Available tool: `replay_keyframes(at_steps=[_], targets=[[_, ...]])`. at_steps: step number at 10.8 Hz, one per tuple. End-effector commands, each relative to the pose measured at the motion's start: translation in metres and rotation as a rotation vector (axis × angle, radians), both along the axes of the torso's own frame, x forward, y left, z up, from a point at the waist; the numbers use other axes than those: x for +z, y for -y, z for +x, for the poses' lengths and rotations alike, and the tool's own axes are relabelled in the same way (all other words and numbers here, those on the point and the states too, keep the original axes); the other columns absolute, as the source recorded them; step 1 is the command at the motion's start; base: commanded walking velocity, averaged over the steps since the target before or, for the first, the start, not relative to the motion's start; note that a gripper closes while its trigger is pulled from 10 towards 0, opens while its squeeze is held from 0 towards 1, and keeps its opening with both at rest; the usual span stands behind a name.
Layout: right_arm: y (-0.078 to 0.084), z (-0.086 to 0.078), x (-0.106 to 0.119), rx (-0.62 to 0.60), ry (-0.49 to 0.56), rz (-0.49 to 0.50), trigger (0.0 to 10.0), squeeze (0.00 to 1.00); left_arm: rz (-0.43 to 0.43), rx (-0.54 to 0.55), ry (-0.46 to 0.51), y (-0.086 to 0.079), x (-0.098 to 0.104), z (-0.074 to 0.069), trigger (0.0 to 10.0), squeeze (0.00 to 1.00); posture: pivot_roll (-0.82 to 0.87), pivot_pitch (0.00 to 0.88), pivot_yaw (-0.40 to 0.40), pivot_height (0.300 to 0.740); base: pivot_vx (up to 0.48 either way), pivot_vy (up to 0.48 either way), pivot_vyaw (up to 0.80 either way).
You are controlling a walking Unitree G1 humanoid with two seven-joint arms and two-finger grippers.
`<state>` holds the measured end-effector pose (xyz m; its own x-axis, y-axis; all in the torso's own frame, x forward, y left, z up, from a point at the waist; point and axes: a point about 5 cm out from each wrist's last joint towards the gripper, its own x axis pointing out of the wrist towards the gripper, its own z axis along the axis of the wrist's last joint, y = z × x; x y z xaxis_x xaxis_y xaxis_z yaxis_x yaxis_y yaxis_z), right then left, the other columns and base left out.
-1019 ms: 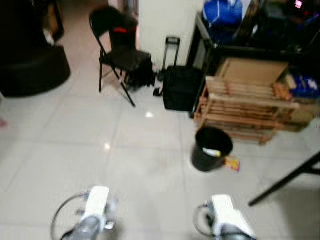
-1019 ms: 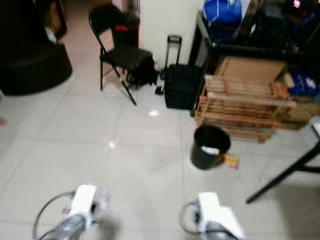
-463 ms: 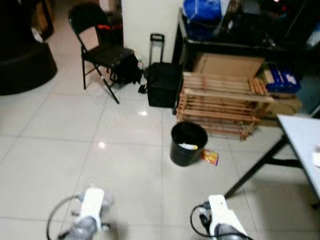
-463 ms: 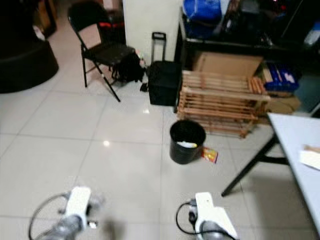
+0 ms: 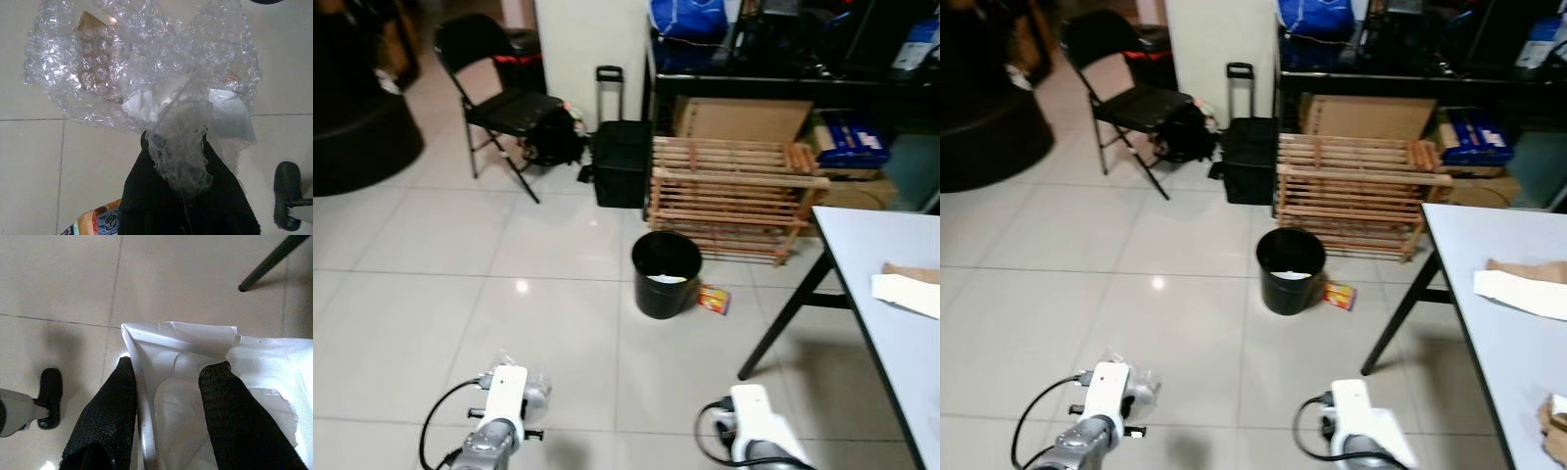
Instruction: Picking trash to rubbish bin
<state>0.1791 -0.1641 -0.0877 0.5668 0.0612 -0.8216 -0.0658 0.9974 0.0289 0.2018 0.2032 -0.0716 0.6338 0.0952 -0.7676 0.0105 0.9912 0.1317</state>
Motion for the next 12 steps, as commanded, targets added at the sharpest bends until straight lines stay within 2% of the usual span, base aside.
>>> replay_keyframes(at_steps=[1, 12], targets=[[0.0033, 0.003, 0.0016, -0.004, 0.009, -0.009, 10.0, 0.0, -0.001, -0.005, 0.021, -0.0006, 0.0028, 0.0044, 10.0, 0.0, 0.04, 0.0, -0.012, 0.74, 0.394, 0.0, 0.0], [0.0039, 0.0031, 0.0016, -0.011, 0.007, -0.009, 10.0, 0.0, 0.006, 0.002, 0.009, -0.0017, 0.0018, 0.0027, 10.0, 0.0, 0.05, 0.0, -0.015, 0.74, 0.472, 0.0, 0.0]])
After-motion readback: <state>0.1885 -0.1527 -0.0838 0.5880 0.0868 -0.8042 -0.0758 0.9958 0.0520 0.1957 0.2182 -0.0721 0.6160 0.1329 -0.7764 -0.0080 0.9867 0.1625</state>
